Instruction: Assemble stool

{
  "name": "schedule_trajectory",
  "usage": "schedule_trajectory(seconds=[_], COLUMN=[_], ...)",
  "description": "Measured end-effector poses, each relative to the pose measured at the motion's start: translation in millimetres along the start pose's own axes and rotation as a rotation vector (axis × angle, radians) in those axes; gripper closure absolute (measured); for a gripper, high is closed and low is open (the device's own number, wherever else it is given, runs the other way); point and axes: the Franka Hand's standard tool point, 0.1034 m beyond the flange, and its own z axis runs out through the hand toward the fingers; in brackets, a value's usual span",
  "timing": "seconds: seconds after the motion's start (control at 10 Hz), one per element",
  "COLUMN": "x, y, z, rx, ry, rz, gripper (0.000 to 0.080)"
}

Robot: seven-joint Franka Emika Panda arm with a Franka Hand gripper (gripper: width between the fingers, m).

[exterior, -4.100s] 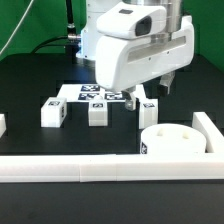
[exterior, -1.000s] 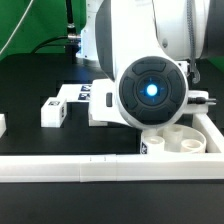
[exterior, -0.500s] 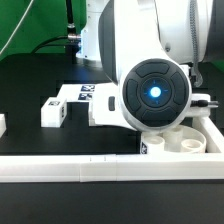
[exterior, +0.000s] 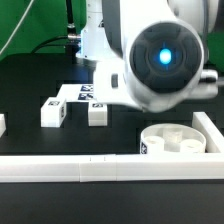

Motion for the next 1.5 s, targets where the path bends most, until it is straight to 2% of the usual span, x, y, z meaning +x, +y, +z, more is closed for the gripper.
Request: schedule_trajectory(seconds=[0.1,0.3,0.5,0.6,0.8,0.9,1.0,1.1,1.2,1.4,1.5], x=[-12.9,-2.5,3.7,15.5,-5.0,-9.3,-16.1,-14.0,-8.6,-10.3,-10.6], y=[0.9,0.1,-1.2,-2.6,-5.0,-8.4,-10.6,-10.0,-11.6,-12.6,-15.1], z=[-12.4,-5.4,-11.6,-22.9,-36.5,-49.5,-55.5,-52.7,-58.2,-60.2,-69.9], rx=[0.001,0.002,0.007,0.016,0.019,0.023,0.025,0.027,0.032,0.036,0.039], ry=[0.011,0.021,0.072,0.183,0.286,0.375,0.454,0.503,0.591,0.697,0.773], rz=[-0.002,-0.002,-0.009,-0.024,-0.017,-0.012,-0.011,-0.011,-0.011,-0.012,-0.016], gripper=[0.0476,0.0476,0.0476,0.0476,0.0476,0.0476,0.0476,0.0476,0.0476,0.0476,0.0476])
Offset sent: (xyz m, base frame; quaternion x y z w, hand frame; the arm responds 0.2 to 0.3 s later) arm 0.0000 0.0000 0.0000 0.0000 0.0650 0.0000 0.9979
